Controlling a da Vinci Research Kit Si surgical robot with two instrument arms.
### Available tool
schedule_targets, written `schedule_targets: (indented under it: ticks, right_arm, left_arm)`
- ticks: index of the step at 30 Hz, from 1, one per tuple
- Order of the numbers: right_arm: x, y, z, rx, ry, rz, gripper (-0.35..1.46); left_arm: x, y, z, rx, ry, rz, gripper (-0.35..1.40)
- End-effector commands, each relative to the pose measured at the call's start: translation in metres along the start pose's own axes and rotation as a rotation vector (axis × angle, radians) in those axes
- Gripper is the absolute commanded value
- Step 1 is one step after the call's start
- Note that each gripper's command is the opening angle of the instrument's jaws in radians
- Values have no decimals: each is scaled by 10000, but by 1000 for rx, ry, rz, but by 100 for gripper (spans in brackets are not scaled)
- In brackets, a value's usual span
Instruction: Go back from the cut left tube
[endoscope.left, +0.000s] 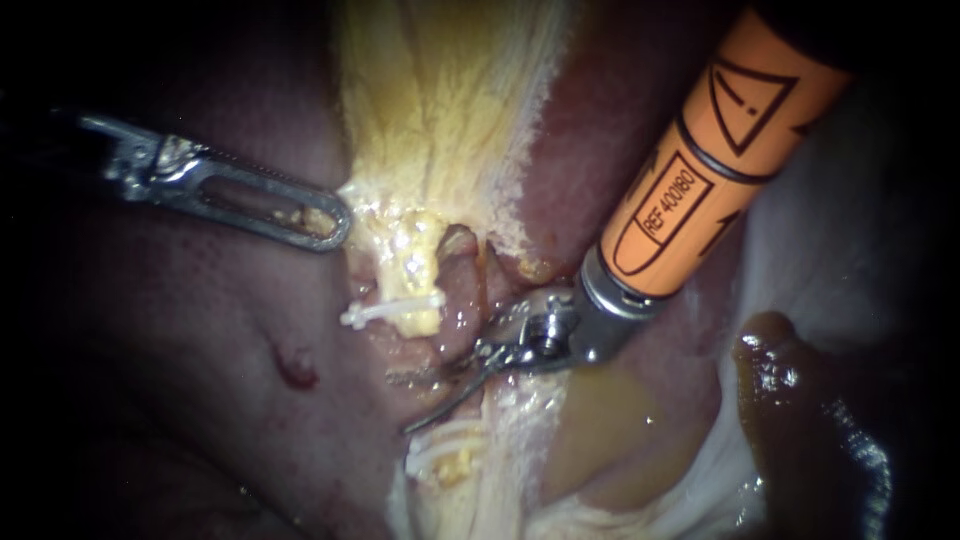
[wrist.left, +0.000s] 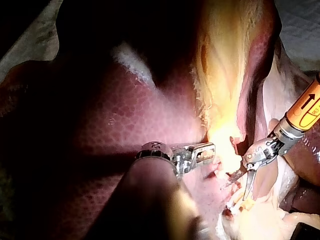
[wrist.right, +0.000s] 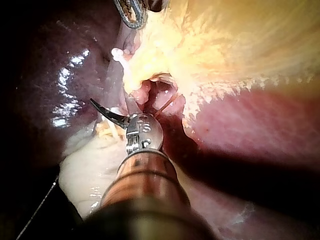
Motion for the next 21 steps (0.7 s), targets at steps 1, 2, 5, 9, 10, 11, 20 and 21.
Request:
schedule_targets:
  ticks: [1,2,5,9,10,11,20,21]
  right_arm:
    - [0,-1,-1,0,0,-6,126]
    - [0,-2,-2,1,0,-6,128]
    - [-1,-6,-6,1,0,-30,128]
    - [-5,-22,-25,-94,47,-135,133]
    - [-6,-26,-31,-126,57,-156,135]
    - [-7,-29,-37,-169,69,-186,135]
    - [-12,-54,-105,-420,-1,-353,145]
    - [-12,-56,-112,-438,-7,-364,145]
  left_arm:
    - [0,0,0,0,0,0,-35]
    - [0,0,0,0,0,1,-35]
    - [0,1,0,0,0,1,-35]
    - [1,2,0,0,1,1,-35]
    - [1,2,-1,0,1,1,-35]
    - [1,2,-1,0,1,2,-35]
    - [1,2,-1,1,1,2,-35]
    - [1,2,-1,1,1,2,-35]
